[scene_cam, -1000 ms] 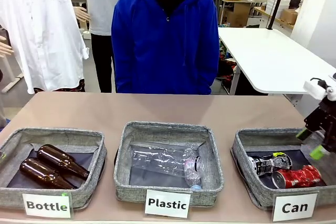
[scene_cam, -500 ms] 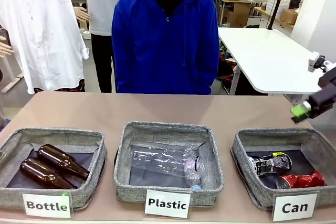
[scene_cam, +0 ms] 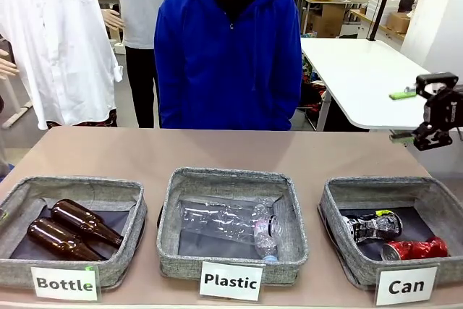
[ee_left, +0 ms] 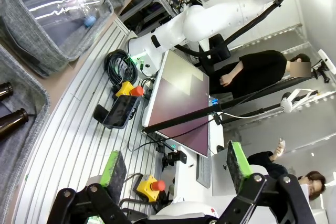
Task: Sort the can waste into the basket.
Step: Pick up the can waste from the table and place it in the right Fabric basket.
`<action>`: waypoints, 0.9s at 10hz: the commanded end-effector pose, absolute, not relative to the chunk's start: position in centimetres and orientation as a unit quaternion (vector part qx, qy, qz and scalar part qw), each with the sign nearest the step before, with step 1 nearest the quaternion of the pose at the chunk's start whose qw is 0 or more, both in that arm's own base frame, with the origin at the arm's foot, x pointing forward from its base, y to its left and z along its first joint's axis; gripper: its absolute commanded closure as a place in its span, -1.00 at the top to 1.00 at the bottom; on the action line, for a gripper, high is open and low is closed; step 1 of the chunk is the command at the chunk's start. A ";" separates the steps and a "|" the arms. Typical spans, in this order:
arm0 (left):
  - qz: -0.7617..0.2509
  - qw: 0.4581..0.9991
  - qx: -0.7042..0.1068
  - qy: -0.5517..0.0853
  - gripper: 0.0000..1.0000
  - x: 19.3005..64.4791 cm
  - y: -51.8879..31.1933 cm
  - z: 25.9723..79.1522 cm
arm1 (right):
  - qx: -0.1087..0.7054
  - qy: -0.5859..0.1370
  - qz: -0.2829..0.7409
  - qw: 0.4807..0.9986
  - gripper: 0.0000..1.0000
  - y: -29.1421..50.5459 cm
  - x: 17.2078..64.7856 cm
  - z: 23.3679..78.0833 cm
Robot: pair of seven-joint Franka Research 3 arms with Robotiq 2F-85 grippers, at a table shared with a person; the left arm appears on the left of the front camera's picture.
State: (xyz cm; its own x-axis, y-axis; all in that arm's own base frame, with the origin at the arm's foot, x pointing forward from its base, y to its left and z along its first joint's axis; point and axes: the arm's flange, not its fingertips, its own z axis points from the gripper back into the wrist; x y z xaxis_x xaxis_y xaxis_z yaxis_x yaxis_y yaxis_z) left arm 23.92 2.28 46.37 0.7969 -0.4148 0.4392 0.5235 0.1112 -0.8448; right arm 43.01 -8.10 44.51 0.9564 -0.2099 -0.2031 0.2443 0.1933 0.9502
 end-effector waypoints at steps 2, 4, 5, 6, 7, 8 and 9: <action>-0.317 0.743 -0.588 -0.042 1.00 23.5 2.6 46.2 | 0.586 0.013 -0.078 0.807 1.00 -7.5 42.7 44.6; -0.317 0.743 -0.588 -0.042 1.00 23.5 2.6 46.2 | 0.586 0.013 -0.078 0.807 1.00 -7.5 42.7 44.6; -0.317 0.743 -0.588 -0.042 1.00 23.5 2.6 46.2 | 0.586 0.013 -0.078 0.807 1.00 -7.5 42.7 44.6; -0.317 0.743 -0.588 -0.042 1.00 23.5 2.6 46.2 | 0.586 0.013 -0.078 0.807 1.00 -7.5 42.7 44.6; -0.317 0.743 -0.588 -0.042 1.00 23.5 2.6 46.2 | 0.586 0.013 -0.078 0.807 1.00 -7.5 42.7 44.6; -0.317 0.743 -0.588 -0.042 1.00 23.5 2.6 46.2 | 0.586 0.013 -0.078 0.807 1.00 -7.5 42.7 44.6; -0.317 0.743 -0.588 -0.042 1.00 23.5 2.6 46.2 | 0.586 0.013 -0.078 0.807 1.00 -7.5 42.7 44.6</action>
State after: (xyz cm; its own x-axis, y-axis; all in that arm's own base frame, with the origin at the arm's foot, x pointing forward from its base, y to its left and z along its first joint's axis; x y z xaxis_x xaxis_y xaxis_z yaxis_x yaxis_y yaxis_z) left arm 23.92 2.28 46.37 0.7969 -0.4148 0.4393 0.5236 0.1112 -0.8447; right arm 42.67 -7.18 44.25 0.9839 -0.1273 -0.1257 0.1590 0.2998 0.9407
